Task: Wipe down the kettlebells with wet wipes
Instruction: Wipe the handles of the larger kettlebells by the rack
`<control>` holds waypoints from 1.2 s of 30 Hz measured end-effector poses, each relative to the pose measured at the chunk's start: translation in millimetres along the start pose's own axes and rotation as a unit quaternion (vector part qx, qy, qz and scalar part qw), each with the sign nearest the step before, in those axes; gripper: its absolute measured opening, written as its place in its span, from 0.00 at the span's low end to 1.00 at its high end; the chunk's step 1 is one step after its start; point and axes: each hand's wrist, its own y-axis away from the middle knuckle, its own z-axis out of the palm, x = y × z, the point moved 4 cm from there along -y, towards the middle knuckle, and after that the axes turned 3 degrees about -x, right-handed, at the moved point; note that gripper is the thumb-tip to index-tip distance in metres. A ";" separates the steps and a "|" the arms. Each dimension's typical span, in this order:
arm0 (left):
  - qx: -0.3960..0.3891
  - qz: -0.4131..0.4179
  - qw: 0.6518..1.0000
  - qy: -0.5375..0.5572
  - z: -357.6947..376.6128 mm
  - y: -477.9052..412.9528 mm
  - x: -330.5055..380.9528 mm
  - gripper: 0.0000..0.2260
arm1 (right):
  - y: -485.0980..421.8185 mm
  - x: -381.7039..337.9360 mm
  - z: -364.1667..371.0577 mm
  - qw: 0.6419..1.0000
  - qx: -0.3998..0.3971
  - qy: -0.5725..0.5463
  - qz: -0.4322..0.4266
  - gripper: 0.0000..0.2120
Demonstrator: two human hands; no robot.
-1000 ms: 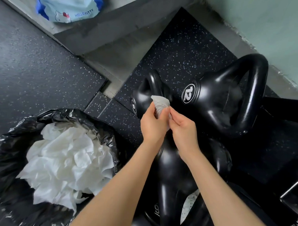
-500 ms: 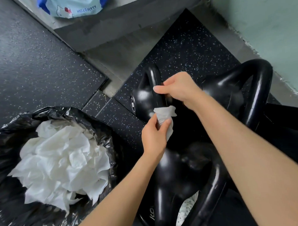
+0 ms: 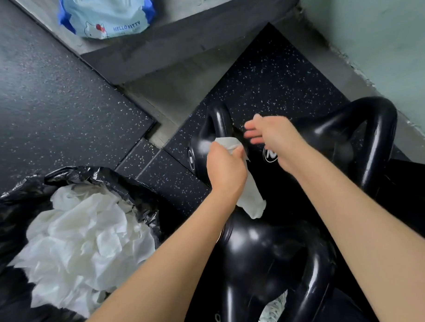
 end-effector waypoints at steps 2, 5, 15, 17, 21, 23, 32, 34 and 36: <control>0.002 -0.010 1.000 -0.027 0.3 -6.1 8.6 0.05 | 10.6 18.7 4.8 1.000 -0.013 -0.006 0.021 0.19; -0.002 -0.013 0.996 -0.089 -1.9 -24.0 21.5 0.12 | 21.2 36.1 8.1 1.000 -0.003 -0.005 0.013 0.20; -0.135 -0.020 0.981 -0.137 -15.0 -63.1 49.1 0.20 | 44.8 25.9 4.6 0.995 0.065 0.002 -0.077 0.19; -0.129 -0.027 0.988 -0.085 -12.4 -51.2 27.8 0.22 | 56.9 25.0 14.5 0.987 0.098 0.064 -0.106 0.20; -0.143 -0.017 0.989 0.020 -10.2 -27.0 -7.1 0.21 | 68.1 39.9 53.5 0.988 0.079 0.100 -0.082 0.20; -0.171 0.005 0.983 0.059 -11.1 -13.7 -15.3 0.18 | 67.0 47.4 60.9 0.991 0.091 0.076 -0.064 0.20; -0.226 -0.026 0.972 0.057 -6.3 32.1 -56.9 0.22 | 90.0 79.4 63.9 0.995 0.057 0.070 -0.043 0.14; -0.221 -0.053 0.972 0.054 -2.2 39.6 -65.9 0.24 | 91.7 87.9 64.6 0.994 0.060 0.080 -0.032 0.13; -0.203 -0.072 0.976 0.033 2.4 45.3 -67.5 0.26 | 92.2 92.9 65.0 0.994 0.060 0.089 -0.015 0.13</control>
